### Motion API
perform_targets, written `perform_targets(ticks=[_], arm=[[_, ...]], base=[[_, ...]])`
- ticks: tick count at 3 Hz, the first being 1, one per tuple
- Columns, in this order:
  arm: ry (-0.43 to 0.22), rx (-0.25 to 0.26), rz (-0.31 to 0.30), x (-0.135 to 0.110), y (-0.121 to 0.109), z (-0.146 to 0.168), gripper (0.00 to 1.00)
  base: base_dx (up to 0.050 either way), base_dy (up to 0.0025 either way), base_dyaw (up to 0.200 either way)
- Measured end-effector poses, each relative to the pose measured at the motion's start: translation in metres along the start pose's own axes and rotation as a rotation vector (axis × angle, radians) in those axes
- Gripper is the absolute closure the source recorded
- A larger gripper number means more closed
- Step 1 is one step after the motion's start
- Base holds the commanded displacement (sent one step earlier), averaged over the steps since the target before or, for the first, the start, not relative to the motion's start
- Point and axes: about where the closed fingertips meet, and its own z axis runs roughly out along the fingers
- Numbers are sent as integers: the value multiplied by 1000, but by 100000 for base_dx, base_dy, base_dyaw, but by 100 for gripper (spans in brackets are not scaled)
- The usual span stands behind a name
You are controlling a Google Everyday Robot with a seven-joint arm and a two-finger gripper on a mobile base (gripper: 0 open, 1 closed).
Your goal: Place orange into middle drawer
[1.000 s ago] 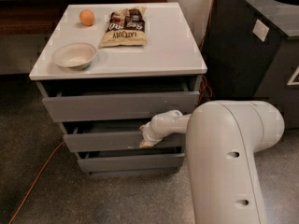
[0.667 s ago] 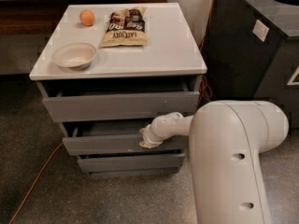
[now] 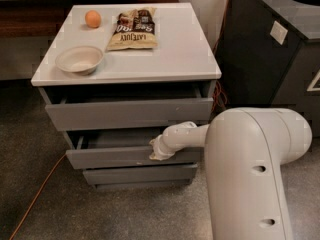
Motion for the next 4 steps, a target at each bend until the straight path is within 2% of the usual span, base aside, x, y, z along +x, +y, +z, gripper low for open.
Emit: perform_targets(ticks=[1,2,3,4], arm=[[-21,-17,-1,-7,23,-8,100],[-27,-20,-1,-9,27,-10,100],[-58,-34,-4,-19,51,-19,100],[-59,-35,-4,-20,52,-20,100]], base=[[0,0,0],[0,0,0],[0,0,0],[0,0,0]])
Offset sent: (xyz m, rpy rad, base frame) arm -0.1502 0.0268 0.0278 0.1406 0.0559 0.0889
